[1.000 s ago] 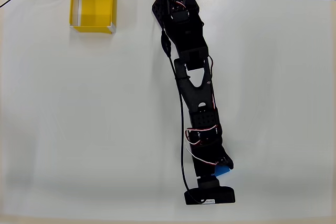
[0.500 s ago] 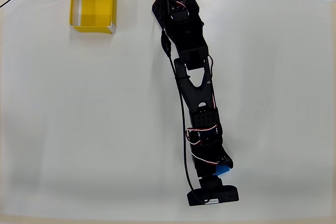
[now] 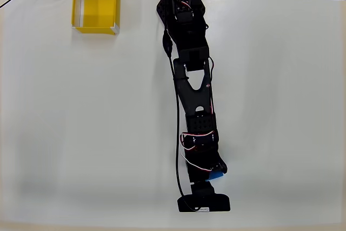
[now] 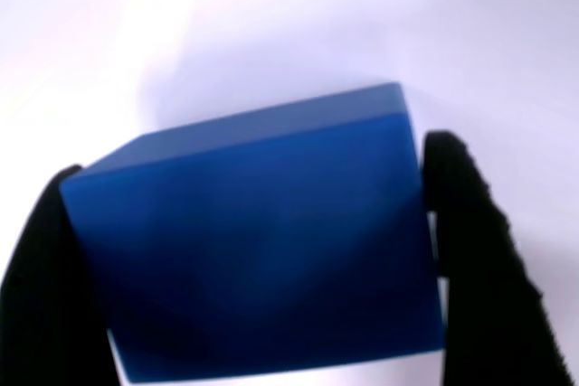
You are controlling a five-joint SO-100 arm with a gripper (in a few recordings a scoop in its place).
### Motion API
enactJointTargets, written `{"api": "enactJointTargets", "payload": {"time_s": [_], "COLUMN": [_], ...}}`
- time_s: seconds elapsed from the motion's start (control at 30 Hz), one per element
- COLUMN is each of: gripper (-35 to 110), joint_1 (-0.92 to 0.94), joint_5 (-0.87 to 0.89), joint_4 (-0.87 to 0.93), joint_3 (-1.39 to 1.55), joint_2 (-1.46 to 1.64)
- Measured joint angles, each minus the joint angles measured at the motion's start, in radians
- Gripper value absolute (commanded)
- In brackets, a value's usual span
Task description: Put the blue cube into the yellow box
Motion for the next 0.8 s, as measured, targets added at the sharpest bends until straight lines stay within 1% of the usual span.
{"api": "enactJointTargets", "payload": {"time_s": [0.2, 0.5, 0.63, 0.8], "gripper": [25, 24, 24, 23], "joint_1": [0.064, 0.236, 0.330, 0.499], "joint_5": [0.000, 0.008, 0.023, 0.038], "joint_4": [0.055, 0.087, 0.117, 0.152], "joint_3": [0.055, 0.158, 0.175, 0.225], "joint_2": [0.169, 0.437, 0.499, 0.569]}}
